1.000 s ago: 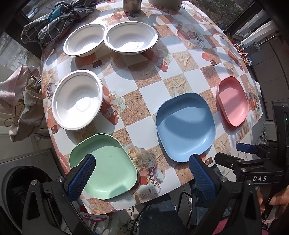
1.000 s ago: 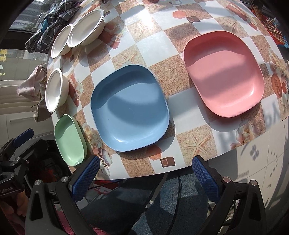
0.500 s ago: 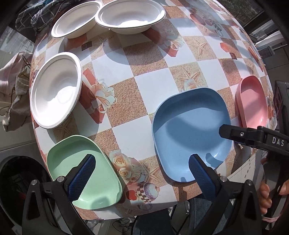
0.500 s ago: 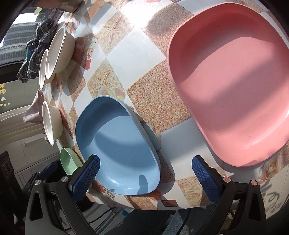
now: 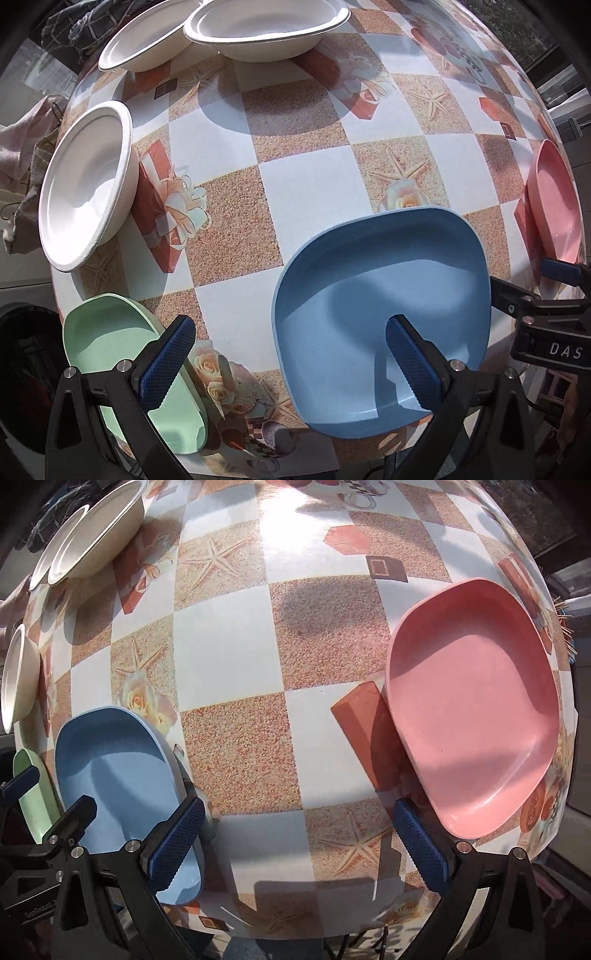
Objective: Organize plates and bowls
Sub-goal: 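Grasp the blue plate rim with the left gripper while the right gripper grasps it too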
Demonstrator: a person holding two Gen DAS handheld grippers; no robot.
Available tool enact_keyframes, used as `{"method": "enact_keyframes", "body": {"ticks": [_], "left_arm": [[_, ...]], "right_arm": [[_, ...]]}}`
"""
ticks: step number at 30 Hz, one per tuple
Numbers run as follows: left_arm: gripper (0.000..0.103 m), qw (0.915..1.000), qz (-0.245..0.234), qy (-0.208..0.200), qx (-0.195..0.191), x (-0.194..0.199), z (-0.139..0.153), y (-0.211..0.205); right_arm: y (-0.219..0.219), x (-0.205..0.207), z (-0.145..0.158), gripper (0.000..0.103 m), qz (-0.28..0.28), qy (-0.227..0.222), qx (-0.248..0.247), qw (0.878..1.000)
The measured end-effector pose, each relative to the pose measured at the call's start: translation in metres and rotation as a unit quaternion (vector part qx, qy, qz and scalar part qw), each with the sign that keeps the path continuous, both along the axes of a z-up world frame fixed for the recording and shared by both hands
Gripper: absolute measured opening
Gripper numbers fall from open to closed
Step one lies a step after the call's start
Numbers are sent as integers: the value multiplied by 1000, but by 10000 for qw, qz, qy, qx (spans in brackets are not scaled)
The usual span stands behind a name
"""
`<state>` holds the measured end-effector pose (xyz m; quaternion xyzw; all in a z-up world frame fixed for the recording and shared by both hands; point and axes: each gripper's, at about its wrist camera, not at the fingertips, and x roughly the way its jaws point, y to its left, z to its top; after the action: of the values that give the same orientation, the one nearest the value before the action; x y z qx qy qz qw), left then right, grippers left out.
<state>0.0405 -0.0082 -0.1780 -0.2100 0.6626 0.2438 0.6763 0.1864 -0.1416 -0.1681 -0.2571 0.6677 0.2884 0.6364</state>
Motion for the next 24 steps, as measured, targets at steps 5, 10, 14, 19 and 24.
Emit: {"method": "enact_keyframes", "body": {"ticks": [5, 10, 14, 19, 24], "left_arm": [[103, 9998, 164, 47, -65, -3, -15, 6], [102, 9999, 108, 69, -91, -8, -28, 20], [99, 9995, -85, 313, 36, -9, -34, 16], [99, 9997, -12, 192, -121, -8, -37, 20], [99, 9998, -142, 169, 27, 0, -32, 13]], "right_arm": [[6, -11, 10, 103, 247, -180, -25, 9995], [0, -6, 28, 103, -106, 157, 379, 9991], [7, -27, 14, 103, 196, 43, 72, 9998], [-20, -7, -2, 103, -246, 394, 87, 9989], [-22, -4, -3, 103, -229, 253, 14, 9994]]}}
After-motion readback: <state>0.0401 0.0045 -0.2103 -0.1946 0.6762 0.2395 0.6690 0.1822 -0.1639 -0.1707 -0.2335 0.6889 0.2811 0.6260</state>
